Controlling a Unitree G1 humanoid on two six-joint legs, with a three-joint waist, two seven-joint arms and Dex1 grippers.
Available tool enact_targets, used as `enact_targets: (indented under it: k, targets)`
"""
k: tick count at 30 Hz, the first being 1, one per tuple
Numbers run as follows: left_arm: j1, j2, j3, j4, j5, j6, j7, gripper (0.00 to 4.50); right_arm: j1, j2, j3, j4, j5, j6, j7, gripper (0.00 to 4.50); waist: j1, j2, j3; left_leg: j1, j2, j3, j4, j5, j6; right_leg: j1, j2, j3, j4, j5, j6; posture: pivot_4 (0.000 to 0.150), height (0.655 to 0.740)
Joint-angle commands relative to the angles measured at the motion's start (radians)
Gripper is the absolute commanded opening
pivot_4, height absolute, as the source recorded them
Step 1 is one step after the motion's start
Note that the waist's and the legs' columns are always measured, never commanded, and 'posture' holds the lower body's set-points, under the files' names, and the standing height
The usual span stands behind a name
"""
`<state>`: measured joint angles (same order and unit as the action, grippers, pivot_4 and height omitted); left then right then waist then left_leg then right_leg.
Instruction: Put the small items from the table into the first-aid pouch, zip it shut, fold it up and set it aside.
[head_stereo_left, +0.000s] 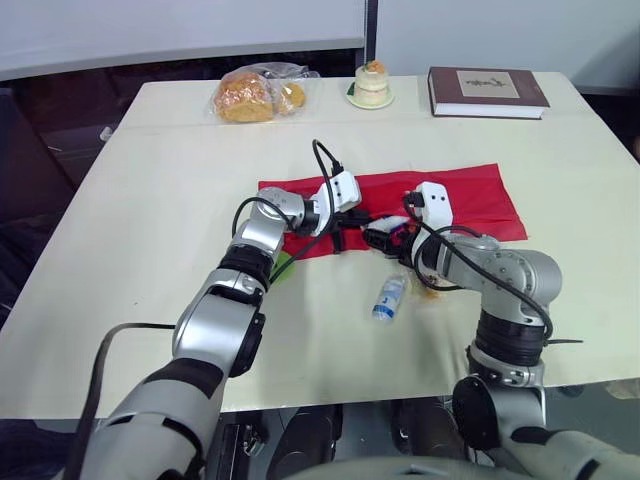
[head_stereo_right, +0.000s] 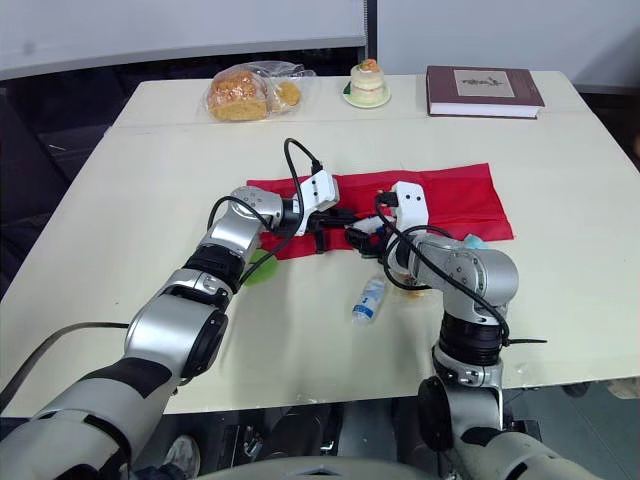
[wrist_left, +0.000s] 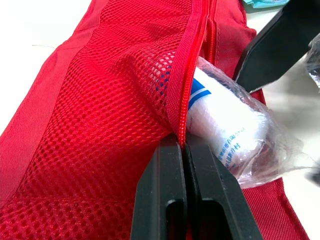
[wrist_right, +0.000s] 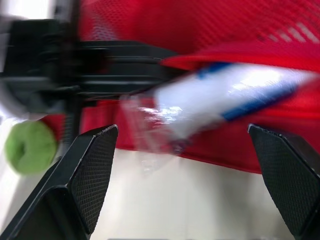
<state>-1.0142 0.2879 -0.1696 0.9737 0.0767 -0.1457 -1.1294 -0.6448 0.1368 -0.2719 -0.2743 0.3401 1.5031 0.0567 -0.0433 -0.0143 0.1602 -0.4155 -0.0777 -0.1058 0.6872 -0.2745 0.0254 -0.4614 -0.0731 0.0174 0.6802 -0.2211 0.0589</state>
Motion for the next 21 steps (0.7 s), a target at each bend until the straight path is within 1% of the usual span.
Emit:
enact_targets:
  k: [1, 3, 7, 12, 21]
  targets:
    - [-0.018, 0.002, -0.002, -0.017, -0.005, -0.014, -0.004, 0.00, -0.059, 0.101, -0.096, 0.021, -0.012, -0.035, -0.077, 4.40, 0.000, 0.000, 0.000, 0.000, 0.000, 0.000, 0.000, 0.000, 0.000, 0.000, 0.000, 0.000, 0.000, 0.000, 0.000, 0.150, 0.7289]
    - [-0.018, 0.003, -0.002, -0.017, -0.005, -0.014, -0.004, 0.00, -0.085, 0.139, -0.154, 0.044, 0.002, -0.056, -0.119, 4.40, 0.001, 0.001, -0.001, 0.000, 0.000, 0.000, 0.000, 0.000, 0.000, 0.000, 0.000, 0.000, 0.000, 0.000, 0.000, 0.150, 0.7289]
    - [-0.018, 0.004, -0.002, -0.017, -0.005, -0.014, -0.004, 0.00, -0.115, 0.162, -0.201, 0.067, 0.056, -0.064, -0.153, 4.40, -0.001, 0.001, -0.001, 0.000, 0.000, 0.000, 0.000, 0.000, 0.000, 0.000, 0.000, 0.000, 0.000, 0.000, 0.000, 0.150, 0.7289]
    - [-0.021, 0.001, -0.003, -0.013, -0.004, -0.015, -0.001, 0.00, -0.118, 0.155, -0.146, 0.077, 0.113, -0.049, -0.152, 4.40, -0.002, 0.002, -0.001, 0.000, 0.000, 0.000, 0.000, 0.000, 0.000, 0.000, 0.000, 0.000, 0.001, 0.000, 0.000, 0.150, 0.7289]
    - [-0.026, -0.008, -0.005, -0.009, -0.004, -0.017, 0.003, 0.00, -0.126, 0.139, -0.081, 0.169, 0.139, -0.134, -0.178, 4.40, -0.014, 0.002, -0.005, 0.001, 0.001, 0.001, 0.000, 0.000, 0.000, 0.000, 0.000, 0.001, 0.001, 0.000, 0.000, 0.150, 0.7289]
